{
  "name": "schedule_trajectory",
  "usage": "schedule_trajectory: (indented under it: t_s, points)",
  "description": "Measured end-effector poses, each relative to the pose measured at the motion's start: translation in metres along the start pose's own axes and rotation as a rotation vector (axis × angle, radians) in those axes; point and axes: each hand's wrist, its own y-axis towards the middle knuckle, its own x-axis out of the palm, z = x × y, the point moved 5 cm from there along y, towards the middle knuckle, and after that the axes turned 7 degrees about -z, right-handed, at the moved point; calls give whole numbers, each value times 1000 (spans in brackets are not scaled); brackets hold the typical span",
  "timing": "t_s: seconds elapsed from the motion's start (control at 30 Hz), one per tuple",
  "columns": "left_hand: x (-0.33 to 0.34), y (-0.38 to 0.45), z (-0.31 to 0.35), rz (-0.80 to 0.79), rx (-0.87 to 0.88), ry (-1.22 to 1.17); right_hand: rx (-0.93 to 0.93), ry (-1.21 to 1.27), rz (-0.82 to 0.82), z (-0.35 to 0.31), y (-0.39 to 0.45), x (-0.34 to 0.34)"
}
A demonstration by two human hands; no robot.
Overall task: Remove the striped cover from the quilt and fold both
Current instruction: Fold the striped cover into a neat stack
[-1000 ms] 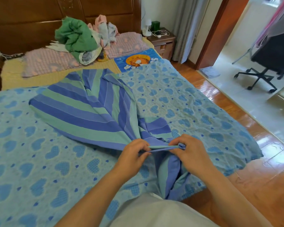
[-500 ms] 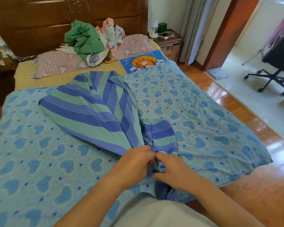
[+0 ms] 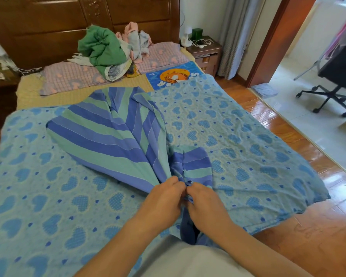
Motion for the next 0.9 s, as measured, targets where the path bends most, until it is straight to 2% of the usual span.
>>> schedule_trajectory:
  t_s: [0.13,0.33,0.53,0.63,0.77,0.9]
  points:
    - [6,-6,-1,36,-48,-133,1,93,-16,2,-3,-2]
    - [4,-6,-13,45,54,-296,-20,104,92,5,-11,-23]
    - [-14,15,-53,-14,19,-279,31,-31,328,19,-8,-107]
    - [-28,24,-53,-30,55,-237,116,2,557,31,-9,-174]
    - [-13,36,-41,-169,66,-290,223,66,789,33,-16,-245]
    - [20,37,-37,-240,34,-412,113,41,871,14,-24,-279]
